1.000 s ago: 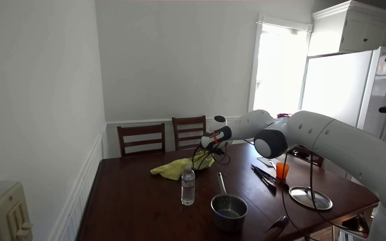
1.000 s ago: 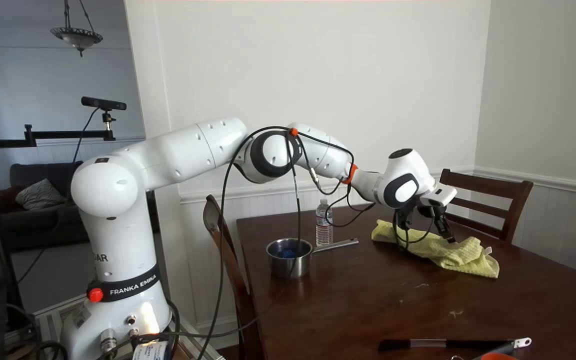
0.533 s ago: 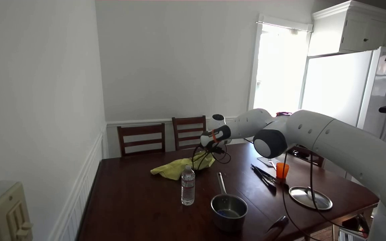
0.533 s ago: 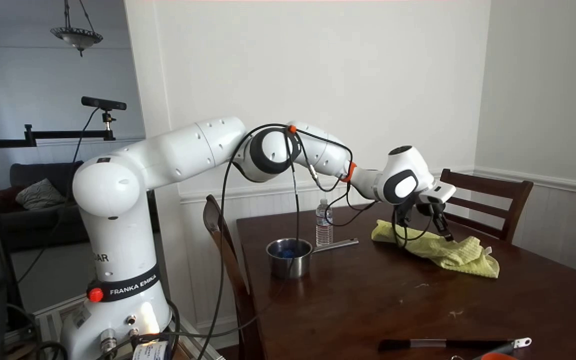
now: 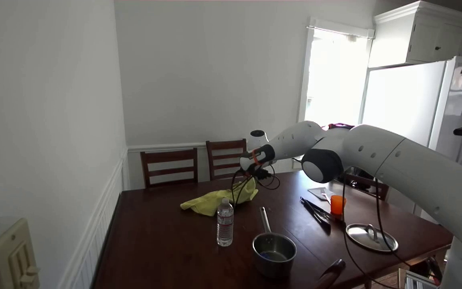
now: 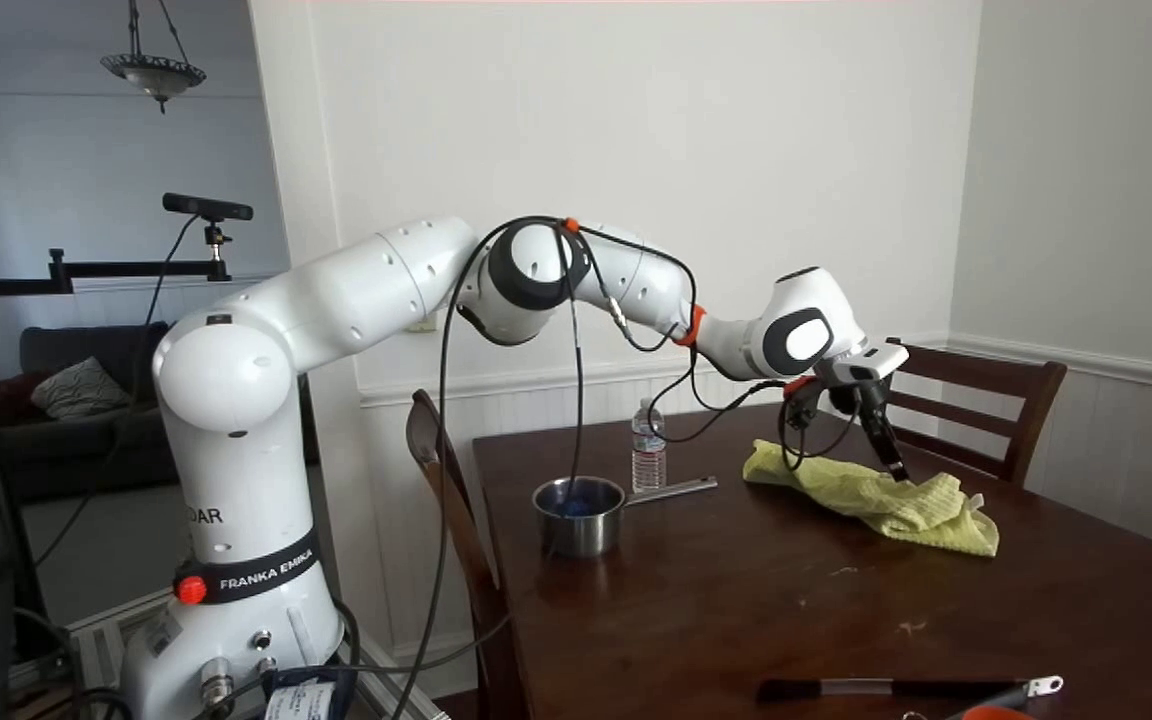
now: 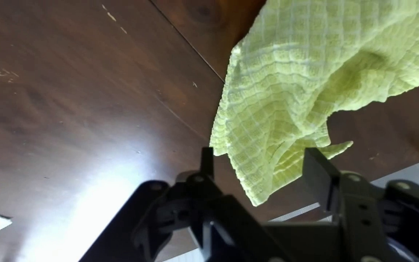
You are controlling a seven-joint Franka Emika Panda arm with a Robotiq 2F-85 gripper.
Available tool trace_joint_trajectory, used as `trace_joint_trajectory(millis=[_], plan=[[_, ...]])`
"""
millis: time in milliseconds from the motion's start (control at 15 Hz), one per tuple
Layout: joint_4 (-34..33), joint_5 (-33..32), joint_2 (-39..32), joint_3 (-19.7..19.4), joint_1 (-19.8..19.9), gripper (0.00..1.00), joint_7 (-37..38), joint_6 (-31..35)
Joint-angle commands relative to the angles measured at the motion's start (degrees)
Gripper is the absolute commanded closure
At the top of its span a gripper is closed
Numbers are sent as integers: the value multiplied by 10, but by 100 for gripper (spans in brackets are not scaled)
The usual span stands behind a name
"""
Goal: Pick up the light green towel and spread it evenly on the table
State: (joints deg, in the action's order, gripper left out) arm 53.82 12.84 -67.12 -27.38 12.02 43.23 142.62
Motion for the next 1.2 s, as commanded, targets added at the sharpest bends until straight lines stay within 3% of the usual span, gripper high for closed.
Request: trace_joint_trajectory(millis=[0, 267, 400, 667, 867, 1133], plan=[[85, 34, 61, 52, 18, 5, -76, 21], [139, 67, 92, 101, 67, 0, -176, 51], [146, 90, 92, 137, 100, 0, -235, 102], [110, 139, 55, 244, 163, 0, -326, 184], [86, 166, 30, 329, 203, 0, -374, 187], [102, 160, 27, 349, 217, 0, -379, 187]])
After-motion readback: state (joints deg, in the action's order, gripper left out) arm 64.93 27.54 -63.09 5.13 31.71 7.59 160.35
